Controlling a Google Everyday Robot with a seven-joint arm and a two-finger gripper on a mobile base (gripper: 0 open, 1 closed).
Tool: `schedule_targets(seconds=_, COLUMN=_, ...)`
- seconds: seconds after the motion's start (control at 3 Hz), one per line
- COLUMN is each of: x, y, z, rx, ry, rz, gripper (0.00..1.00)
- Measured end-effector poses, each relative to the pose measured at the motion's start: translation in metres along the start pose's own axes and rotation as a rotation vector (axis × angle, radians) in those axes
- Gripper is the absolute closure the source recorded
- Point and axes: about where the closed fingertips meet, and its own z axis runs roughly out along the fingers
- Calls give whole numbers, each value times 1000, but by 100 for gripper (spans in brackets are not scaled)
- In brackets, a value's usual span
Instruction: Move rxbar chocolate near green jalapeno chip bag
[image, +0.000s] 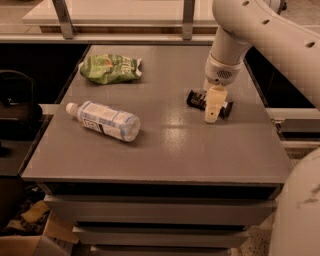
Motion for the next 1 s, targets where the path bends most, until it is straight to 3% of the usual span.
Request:
schedule_targets(seconds=0.33, x=-1, y=-1, z=-9, rx=0, ry=0, rz=0, gripper=87)
schedule_targets(seconds=0.67, x=-2, y=-1, z=-15, rx=1, ry=0, rz=0, gripper=100)
schedule_targets(seconds=1.0, x=-2, y=-10, z=-35, rx=54, ry=-5, rz=-15, gripper=100)
